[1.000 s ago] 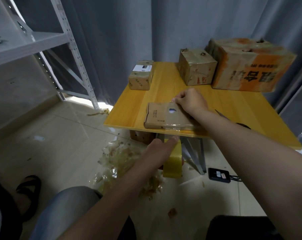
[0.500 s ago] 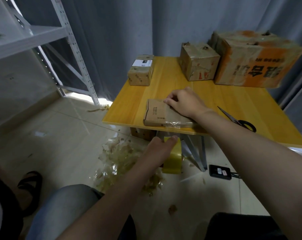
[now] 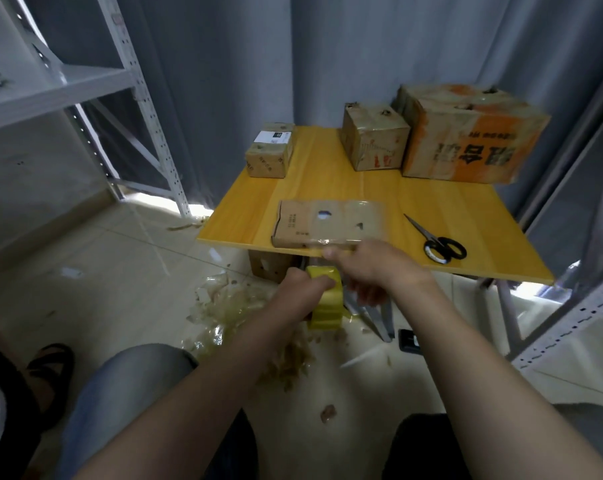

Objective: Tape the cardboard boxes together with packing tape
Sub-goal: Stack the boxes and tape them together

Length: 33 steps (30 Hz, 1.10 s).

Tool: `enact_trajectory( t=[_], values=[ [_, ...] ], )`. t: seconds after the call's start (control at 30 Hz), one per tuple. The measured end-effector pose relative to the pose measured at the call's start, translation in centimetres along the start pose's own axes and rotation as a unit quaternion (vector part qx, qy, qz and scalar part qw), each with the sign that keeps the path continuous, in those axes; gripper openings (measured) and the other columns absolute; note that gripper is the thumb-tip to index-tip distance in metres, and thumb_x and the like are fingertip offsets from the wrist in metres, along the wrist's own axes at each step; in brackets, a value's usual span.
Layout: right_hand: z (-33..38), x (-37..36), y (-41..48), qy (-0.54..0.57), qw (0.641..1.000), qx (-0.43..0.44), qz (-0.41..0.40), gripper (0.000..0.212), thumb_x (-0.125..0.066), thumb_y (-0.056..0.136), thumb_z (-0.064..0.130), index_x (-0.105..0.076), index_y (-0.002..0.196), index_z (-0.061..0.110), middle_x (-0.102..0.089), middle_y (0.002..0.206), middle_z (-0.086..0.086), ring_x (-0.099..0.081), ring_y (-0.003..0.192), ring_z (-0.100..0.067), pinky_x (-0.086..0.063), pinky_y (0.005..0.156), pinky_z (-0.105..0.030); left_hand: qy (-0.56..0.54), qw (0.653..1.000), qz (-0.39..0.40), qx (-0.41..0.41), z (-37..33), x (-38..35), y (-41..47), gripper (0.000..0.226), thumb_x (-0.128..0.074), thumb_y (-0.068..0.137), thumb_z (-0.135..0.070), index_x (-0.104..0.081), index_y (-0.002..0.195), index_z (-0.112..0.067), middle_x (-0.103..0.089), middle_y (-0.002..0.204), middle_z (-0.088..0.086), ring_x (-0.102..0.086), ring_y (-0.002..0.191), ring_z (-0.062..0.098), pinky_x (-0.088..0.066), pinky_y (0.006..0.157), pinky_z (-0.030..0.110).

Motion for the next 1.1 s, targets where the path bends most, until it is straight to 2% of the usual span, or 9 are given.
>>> enact_trajectory(
  t=[0.1, 0.23, 0.3, 0.37, 0.43, 0.6, 0.8, 0.93, 1.1],
  values=[
    [-2.6, -2.8, -1.8, 0.065, 0.997, -0.023, 0.045, 0.067, -0.054, 0.085, 0.081, -0.072, 0.086, 0.016, -0.077, 0.071, -0.003, -0.076, 0.061, -0.023, -0.06, 0.057, -0.034, 0.01, 1.0, 0.003, -0.006, -0.4, -0.5, -1.3, 0.057, -0.072, 0.091, -0.039, -0.053, 0.132, -0.005, -0.063, 0.12, 0.016, -0.065, 0.108, 0.033, -0.059, 0.089, 0.045],
    [-3.0, -4.6, -2.5, 0.302, 0.953, -0.003, 0.03, 0.038, -0.072, 0.086, 0.059, -0.068, 0.101, 0.024, -0.076, 0.099, -0.006, -0.074, 0.094, -0.027, -0.061, 0.089, -0.05, 0.155, 0.986, 0.033, -0.055, -1.4, 0.2, -2.6, 0.034, -0.066, 0.094, -0.042, -0.058, 0.114, -0.015, -0.067, 0.103, 0.008, -0.069, 0.093, 0.024, -0.061, 0.086, 0.044],
    [-3.1, -5.0, -2.8, 0.345, 0.938, -0.001, 0.02, 0.034, -0.073, 0.087, 0.053, -0.063, 0.103, 0.025, -0.075, 0.105, -0.005, -0.07, 0.102, -0.029, -0.057, 0.096, -0.051, 0.33, 0.935, -0.033, -0.124, -3.8, 3.0, -2.8, 0.032, -0.063, 0.096, -0.051, -0.067, 0.093, -0.02, -0.07, 0.091, 0.004, -0.068, 0.084, 0.022, -0.058, 0.076, 0.039],
    [-3.0, -4.9, -3.2, 0.356, 0.934, -0.004, 0.011, 0.031, -0.071, 0.09, 0.052, -0.058, 0.102, 0.026, -0.077, 0.101, -0.003, -0.068, 0.105, -0.028, -0.054, 0.097, -0.048, 0.421, 0.871, -0.148, -0.206, -7.5, 6.6, -2.8, 0.033, -0.072, 0.09, -0.047, -0.065, 0.11, -0.021, -0.065, 0.112, 0.004, -0.063, 0.101, 0.024, -0.056, 0.083, 0.043],
    [-3.0, -5.0, -3.6, 0.373, 0.928, -0.015, 0.005, 0.028, -0.07, 0.093, 0.05, -0.055, 0.098, 0.027, -0.079, 0.085, -0.001, -0.068, 0.1, -0.025, -0.054, 0.096, -0.048, 0.452, 0.832, -0.18, -0.267, -10.2, 8.2, -2.0, 0.066, -0.083, 0.081, -0.039, -0.05, 0.136, -0.025, -0.047, 0.14, 0.004, -0.046, 0.128, 0.03, -0.05, 0.1, 0.049],
    [-2.2, -6.2, -3.7, 0.398, 0.916, -0.027, 0.027, 0.026, -0.064, 0.098, 0.051, -0.053, 0.099, 0.028, -0.074, 0.068, 0.02, -0.068, 0.098, -0.021, -0.05, 0.105, -0.053, 0.522, 0.83, -0.016, -0.195, -8.7, 7.3, 4.0, 0.123, -0.094, 0.07, -0.032, -0.013, 0.161, -0.048, 0.0, 0.17, 0.013, -0.008, 0.156, 0.04, -0.029, 0.119, 0.062],
    [-2.9, -6.6, -3.2, 0.405, 0.914, -0.014, 0.007, 0.031, -0.063, 0.098, 0.05, -0.072, 0.084, 0.024, -0.072, 0.069, 0.024, -0.067, 0.1, -0.022, -0.053, 0.098, -0.049, 0.513, 0.815, -0.034, -0.268, -9.1, 6.4, 5.9, 0.11, -0.089, 0.078, -0.032, -0.02, 0.161, -0.05, -0.036, 0.138, 0.011, -0.032, 0.134, 0.035, -0.037, 0.115, 0.047],
    [-2.7, -7.2, -3.5, 0.432, 0.902, -0.006, 0.01, 0.023, -0.061, 0.1, 0.048, -0.062, 0.104, 0.026, -0.076, 0.072, 0.017, -0.075, 0.079, -0.013, -0.054, 0.082, -0.039, 0.564, 0.764, -0.099, -0.297, -9.7, 7.0, 4.5, 0.083, -0.085, 0.08, -0.043, -0.047, 0.154, -0.034, -0.051, 0.124, 0.014, -0.049, 0.119, 0.035, -0.047, 0.101, 0.041],
    [-2.0, -6.8, -4.4, 0.446, 0.895, 0.01, -0.009, 0.018, -0.06, 0.102, 0.045, -0.056, 0.093, 0.03, -0.069, 0.059, 0.025, -0.073, 0.065, -0.006, -0.049, 0.069, -0.032, 0.615, 0.72, -0.122, -0.297, -10.6, 7.0, 2.8, 0.061, -0.081, 0.084, -0.048, -0.065, 0.137, -0.023, -0.058, 0.109, 0.009, -0.06, 0.105, 0.03, -0.053, 0.088, 0.039]
  ],
)
Point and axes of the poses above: each hand's wrist, its own y-axis towards the middle knuckle, its own x-axis out of the back of the hand, z = x × y, the point moved 10 cm from there along y, towards the middle knuckle
